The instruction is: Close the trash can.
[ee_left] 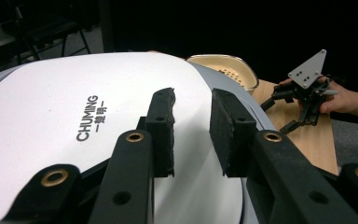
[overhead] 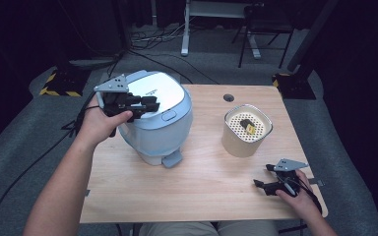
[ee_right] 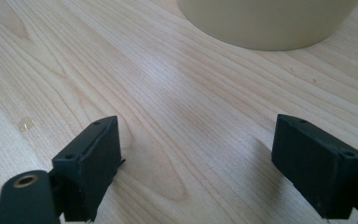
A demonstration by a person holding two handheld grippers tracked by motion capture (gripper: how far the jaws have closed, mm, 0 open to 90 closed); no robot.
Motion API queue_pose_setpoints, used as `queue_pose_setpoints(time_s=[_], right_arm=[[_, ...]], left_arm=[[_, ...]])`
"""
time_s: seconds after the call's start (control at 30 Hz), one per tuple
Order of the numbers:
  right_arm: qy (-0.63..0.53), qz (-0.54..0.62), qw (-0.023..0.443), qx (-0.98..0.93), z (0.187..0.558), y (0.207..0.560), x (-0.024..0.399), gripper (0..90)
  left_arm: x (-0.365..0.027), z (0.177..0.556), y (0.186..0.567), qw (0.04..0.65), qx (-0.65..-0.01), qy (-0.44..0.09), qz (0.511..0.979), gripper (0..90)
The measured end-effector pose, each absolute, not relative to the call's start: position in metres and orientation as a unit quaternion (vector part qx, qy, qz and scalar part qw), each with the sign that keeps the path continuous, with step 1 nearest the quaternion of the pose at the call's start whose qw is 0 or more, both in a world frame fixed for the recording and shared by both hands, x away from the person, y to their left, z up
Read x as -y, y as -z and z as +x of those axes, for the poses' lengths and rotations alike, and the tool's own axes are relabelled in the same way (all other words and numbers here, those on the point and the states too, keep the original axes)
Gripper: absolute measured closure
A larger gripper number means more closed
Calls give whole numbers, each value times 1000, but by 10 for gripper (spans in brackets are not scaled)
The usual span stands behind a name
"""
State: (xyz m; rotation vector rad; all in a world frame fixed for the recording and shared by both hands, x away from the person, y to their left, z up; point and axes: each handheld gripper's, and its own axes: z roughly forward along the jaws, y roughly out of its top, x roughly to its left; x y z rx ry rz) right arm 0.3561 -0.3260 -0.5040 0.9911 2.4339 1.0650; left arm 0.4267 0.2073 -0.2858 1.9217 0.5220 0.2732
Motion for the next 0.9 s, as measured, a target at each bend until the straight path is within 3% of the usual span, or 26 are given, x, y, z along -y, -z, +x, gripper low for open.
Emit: queue_pose_setpoints(time_s=[0.5, 0.7, 0.9], right_arm=[[-372, 340, 150, -850, 356, 504, 326, 160], [-373, 339, 149, -850, 356, 504, 325, 160], [-373, 338, 149, -851, 356, 504, 325, 160]], left_arm=[[-192, 422, 283, 497, -219, -166, 823, 719], [-195, 416, 280, 507, -232, -140, 818, 508], [-197, 390, 278, 522, -227, -135, 811, 418]])
